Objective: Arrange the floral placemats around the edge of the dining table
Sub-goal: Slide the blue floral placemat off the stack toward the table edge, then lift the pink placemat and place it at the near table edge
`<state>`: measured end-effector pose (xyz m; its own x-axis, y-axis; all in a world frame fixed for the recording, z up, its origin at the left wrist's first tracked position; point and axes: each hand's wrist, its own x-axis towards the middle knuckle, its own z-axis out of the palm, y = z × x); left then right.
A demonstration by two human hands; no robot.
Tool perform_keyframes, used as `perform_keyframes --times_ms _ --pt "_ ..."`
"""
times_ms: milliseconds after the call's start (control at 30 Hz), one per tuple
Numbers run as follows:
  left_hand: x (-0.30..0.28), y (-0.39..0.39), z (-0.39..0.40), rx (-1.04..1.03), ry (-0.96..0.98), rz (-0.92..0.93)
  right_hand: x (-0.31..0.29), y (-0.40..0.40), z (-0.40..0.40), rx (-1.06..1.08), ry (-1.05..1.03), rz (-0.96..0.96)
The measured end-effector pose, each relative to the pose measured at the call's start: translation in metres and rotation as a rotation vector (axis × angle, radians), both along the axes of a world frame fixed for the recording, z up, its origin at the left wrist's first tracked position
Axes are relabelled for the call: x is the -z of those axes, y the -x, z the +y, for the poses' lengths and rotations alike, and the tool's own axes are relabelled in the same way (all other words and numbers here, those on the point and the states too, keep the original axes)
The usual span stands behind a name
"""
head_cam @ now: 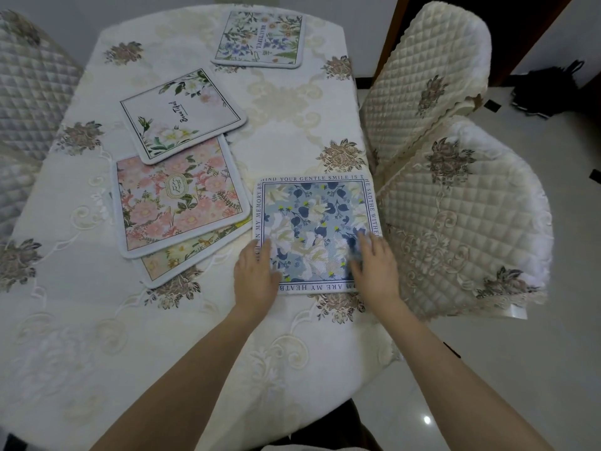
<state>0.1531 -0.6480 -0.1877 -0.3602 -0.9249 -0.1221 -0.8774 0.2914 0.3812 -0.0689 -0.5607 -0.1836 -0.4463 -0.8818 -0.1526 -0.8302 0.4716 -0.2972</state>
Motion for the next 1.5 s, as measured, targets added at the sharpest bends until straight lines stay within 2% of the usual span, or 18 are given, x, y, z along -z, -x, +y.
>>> perform_keyframes --times_ms 67,133,300,467,667,867,1033,1200,1333,1500 --pt "0.006 0.004 0.000 0.161 0.014 -0.047 0.003 -0.012 -0.004 -0.138 -0.022 -0.028" --pt "0.013 0.007 -0.001 0.211 -0.009 -0.083 0.008 -0.022 -0.007 -0.178 -0.042 -0.052" --pt "0.027 0.007 -0.002 0.210 -0.061 -0.122 0.023 -0.029 -0.008 -0.187 -0.117 -0.030" --pt "0.020 0.010 -0.008 0.190 -0.101 -0.055 0.013 -0.037 -0.018 -0.175 -0.140 -0.034" --pt "-0.016 -0.001 -0.026 0.052 -0.092 0.149 -0.022 -0.069 -0.054 -0.175 -0.024 -0.131" --pt "-0.048 -0.053 -0.054 -0.156 -0.065 0.274 -0.049 -0.110 -0.095 -0.253 0.088 -0.175" --pt "-0.054 -0.104 -0.088 -0.345 -0.094 0.336 -0.058 -0.146 -0.138 -0.293 0.108 -0.195" --pt "-0.050 -0.144 -0.121 -0.593 -0.195 0.530 -0.057 -0.175 -0.181 -0.282 0.146 -0.227" --pt "-0.030 -0.171 -0.152 -0.682 -0.180 0.482 -0.041 -0.191 -0.216 -0.229 0.112 -0.287" --pt "-0.006 -0.196 -0.180 -0.808 -0.170 0.186 -0.019 -0.194 -0.248 -0.152 0.041 -0.271"
